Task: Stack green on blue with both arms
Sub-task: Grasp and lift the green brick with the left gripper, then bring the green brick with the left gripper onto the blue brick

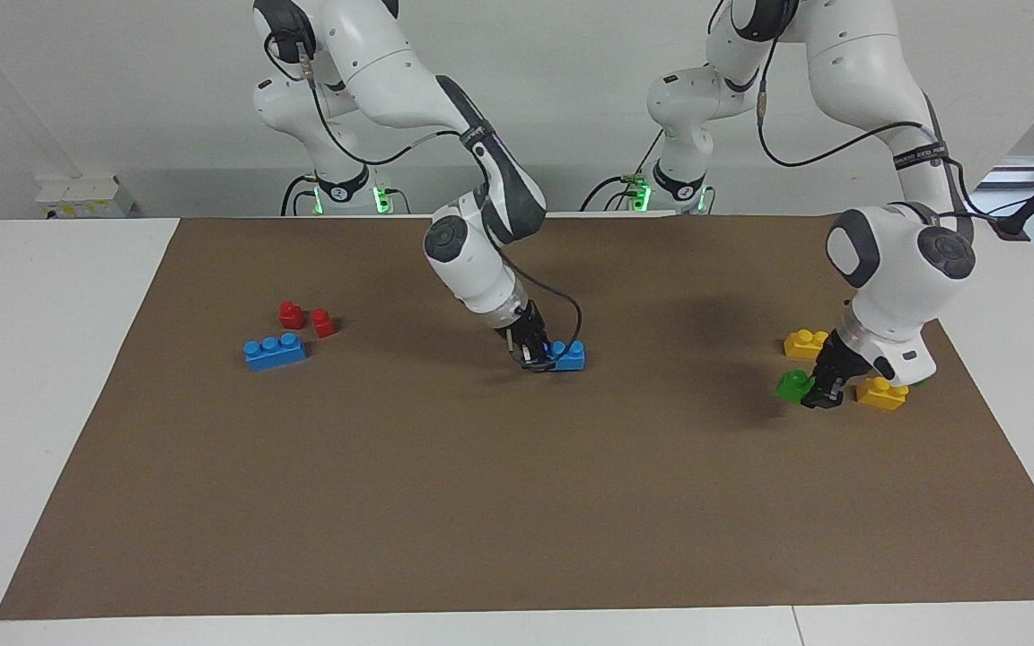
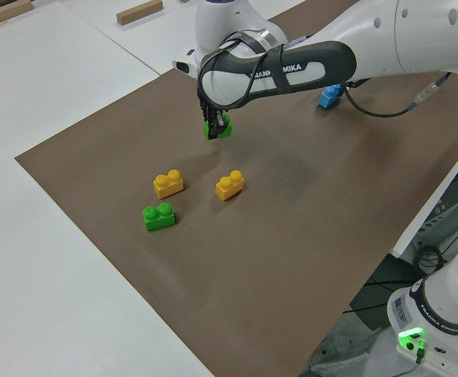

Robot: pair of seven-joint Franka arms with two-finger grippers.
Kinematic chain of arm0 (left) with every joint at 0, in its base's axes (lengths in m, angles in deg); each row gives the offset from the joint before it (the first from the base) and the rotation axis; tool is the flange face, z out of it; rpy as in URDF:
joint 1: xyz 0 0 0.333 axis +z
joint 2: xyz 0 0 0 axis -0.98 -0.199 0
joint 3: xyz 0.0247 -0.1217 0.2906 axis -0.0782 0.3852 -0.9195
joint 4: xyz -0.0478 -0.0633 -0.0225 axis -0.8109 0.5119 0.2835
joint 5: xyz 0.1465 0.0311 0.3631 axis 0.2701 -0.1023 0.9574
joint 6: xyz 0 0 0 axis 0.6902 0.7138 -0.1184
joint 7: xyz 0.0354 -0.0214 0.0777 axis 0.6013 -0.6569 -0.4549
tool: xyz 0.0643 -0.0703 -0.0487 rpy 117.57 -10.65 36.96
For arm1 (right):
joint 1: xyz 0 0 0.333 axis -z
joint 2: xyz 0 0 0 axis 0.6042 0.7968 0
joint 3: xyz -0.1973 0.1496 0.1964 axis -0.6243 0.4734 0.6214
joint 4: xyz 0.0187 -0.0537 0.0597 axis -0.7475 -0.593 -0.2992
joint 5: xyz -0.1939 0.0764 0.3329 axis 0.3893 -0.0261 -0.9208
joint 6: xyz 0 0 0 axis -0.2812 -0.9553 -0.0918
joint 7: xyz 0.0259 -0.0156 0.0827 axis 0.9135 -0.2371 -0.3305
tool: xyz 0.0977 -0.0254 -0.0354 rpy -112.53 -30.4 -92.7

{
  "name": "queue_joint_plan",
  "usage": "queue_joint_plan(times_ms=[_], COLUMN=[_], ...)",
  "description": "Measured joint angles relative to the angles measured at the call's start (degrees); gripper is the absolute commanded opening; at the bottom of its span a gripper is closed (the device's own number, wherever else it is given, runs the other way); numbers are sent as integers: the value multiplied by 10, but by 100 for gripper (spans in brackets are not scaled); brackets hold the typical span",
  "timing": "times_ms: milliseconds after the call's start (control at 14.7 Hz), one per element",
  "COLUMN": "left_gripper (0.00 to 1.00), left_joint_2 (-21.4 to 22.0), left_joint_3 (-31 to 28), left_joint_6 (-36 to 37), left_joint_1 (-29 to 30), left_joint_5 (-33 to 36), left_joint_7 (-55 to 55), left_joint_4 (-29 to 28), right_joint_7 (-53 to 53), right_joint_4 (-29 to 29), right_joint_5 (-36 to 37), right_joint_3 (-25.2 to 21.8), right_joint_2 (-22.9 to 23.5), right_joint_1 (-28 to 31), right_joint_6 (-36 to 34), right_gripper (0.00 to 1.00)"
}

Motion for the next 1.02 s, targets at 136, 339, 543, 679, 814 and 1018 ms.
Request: queue_joint_plan(times_ms=[136, 339, 543, 679, 814, 1018], left_gripper=[0, 0, 0, 0, 0, 0], left_joint_2=[25, 41, 45, 47, 50, 55], left_joint_3=[1, 2, 3, 3, 3, 3], left_joint_6=[36, 54, 49, 19, -27, -67], left_joint_1=[-42, -111, -183, -220, -252, -284], left_joint_5=[1, 1, 2, 2, 2, 2], left_joint_7=[-98, -248, -373, -457, -537, -610], left_joint_4=[0, -7, -23, -39, -60, -78], right_joint_7=[1, 2, 2, 2, 2, 2], right_joint_4=[-3, -8, -12, -13, -13, -13], right_joint_5=[0, 0, 0, 0, 0, 0], right_joint_3=[0, 0, 0, 0, 0, 0], right_joint_2=[0, 0, 0, 0, 0, 0], right_joint_1=[0, 0, 0, 0, 0, 0], right_joint_6=[3, 13, 17, 20, 20, 21], right_gripper=[0, 0, 0, 0, 0, 0])
